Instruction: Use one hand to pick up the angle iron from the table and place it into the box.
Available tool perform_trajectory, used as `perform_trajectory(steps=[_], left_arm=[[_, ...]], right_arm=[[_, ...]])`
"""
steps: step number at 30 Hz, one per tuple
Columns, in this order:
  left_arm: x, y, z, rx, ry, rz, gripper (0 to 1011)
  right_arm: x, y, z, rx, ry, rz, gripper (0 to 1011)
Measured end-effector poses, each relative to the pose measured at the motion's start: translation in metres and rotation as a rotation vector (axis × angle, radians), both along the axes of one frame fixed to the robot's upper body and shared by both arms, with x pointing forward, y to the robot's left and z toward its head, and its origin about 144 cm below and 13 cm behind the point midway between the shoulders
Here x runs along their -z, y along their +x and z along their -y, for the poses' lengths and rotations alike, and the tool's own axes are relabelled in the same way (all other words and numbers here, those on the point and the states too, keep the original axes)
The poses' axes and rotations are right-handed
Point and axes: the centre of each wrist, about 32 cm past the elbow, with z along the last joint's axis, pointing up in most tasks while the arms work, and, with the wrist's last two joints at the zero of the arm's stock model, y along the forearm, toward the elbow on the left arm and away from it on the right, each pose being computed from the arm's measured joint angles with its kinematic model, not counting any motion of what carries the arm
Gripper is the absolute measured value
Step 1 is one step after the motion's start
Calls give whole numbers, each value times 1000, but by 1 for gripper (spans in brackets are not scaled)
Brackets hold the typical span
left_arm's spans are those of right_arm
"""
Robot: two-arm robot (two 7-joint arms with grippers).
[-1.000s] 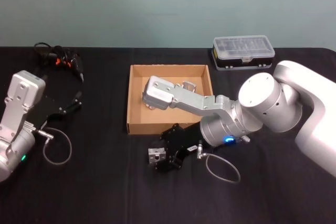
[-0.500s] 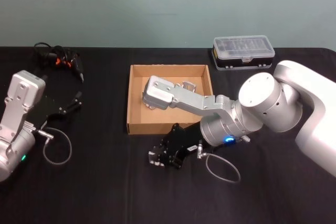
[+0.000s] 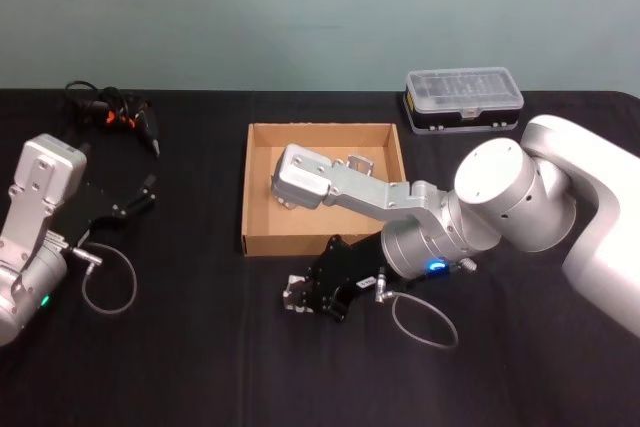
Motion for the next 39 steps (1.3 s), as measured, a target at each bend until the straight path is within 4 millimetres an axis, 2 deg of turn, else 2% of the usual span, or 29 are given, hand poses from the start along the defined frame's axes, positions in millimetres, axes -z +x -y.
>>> perform_trajectory(steps=[4,15,23,31,39], left_arm=[[0,0,0,0,0,0,1011],[0,0,0,0,0,0,1011],[0,0,0,0,0,0,1011],[0,0,0,0,0,0,1011],[0,0,0,0,0,0,1011]], right_arm=[[-2,-1,1,0,7,6,44],[-35,-8,14,38,143,101,43],[-47,4,21,137,170,163,44],[-45,26,22,235,160,158,44],[-31,43,20,297,129,104,44]])
